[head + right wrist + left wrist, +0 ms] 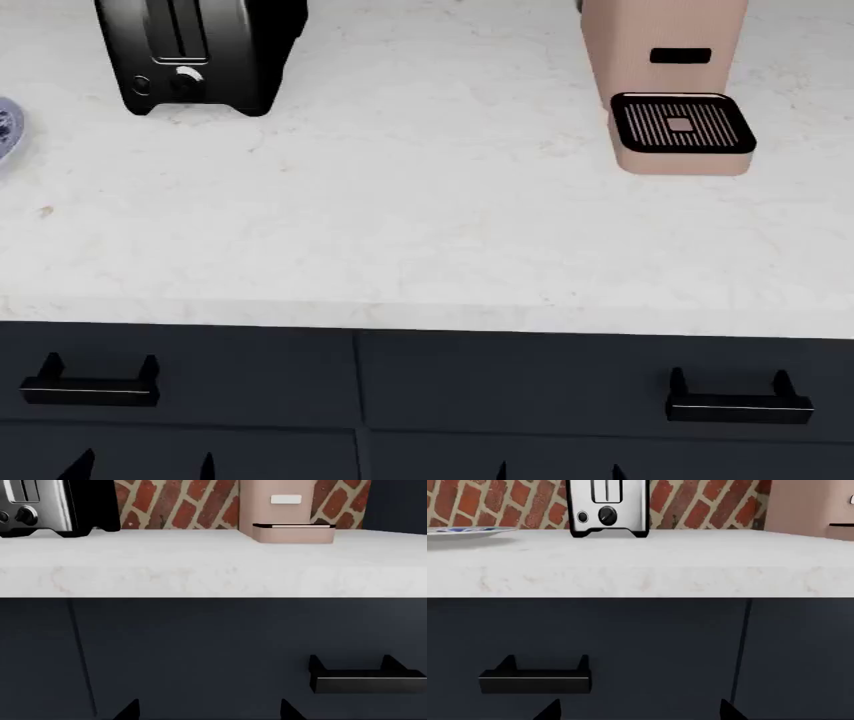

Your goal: Place the toasted item on a plate.

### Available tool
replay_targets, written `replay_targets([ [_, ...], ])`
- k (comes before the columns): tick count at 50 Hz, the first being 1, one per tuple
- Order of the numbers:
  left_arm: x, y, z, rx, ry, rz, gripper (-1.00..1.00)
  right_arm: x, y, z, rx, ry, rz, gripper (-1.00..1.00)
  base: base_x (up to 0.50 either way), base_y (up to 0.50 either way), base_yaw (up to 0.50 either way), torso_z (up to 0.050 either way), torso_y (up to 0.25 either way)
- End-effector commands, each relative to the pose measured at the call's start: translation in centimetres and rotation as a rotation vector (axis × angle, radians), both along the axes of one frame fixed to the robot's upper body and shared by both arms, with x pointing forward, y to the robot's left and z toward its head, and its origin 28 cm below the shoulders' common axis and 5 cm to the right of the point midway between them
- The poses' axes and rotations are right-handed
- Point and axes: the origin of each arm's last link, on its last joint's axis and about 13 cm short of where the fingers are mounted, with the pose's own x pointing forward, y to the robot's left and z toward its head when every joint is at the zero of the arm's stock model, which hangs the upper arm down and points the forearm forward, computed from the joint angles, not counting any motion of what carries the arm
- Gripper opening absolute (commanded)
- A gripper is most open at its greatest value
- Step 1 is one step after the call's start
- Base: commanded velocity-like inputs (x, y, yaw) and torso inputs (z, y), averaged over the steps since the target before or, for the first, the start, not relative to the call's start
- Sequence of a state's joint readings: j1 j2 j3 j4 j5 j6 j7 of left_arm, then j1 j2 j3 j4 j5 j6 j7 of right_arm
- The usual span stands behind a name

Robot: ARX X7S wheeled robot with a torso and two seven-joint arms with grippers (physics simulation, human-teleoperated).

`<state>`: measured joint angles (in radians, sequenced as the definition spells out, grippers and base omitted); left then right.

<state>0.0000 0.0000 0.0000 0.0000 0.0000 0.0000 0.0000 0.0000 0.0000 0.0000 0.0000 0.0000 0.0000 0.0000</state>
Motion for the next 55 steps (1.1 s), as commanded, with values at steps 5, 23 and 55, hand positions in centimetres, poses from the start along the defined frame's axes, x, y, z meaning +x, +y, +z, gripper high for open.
replay_targets([
  [5, 0.1, 0.0, 0.0, 0.009, 0.013, 0.005, 1.0, 0.0, 0.1, -0.1, -0.013, 0.001, -0.004, 1.0, 0.0, 0.0, 0.0, 0.0, 0.0],
  [23, 0.0, -0.1, 0.6, 0.018, 0.011, -0.022, 1.0, 0.0, 0.0, 0.9, -0.03, 0.005, -0.017, 1.0, 0.0, 0.0, 0.0, 0.022, 0.018],
  [55, 0.0, 0.0, 1.1, 0.011, 0.007, -0.023, 1.0, -0.2, 0.2, 1.4, -0.096, -0.023, -0.009, 1.0, 0.0, 0.26, 0.0, 0.05, 0.051],
])
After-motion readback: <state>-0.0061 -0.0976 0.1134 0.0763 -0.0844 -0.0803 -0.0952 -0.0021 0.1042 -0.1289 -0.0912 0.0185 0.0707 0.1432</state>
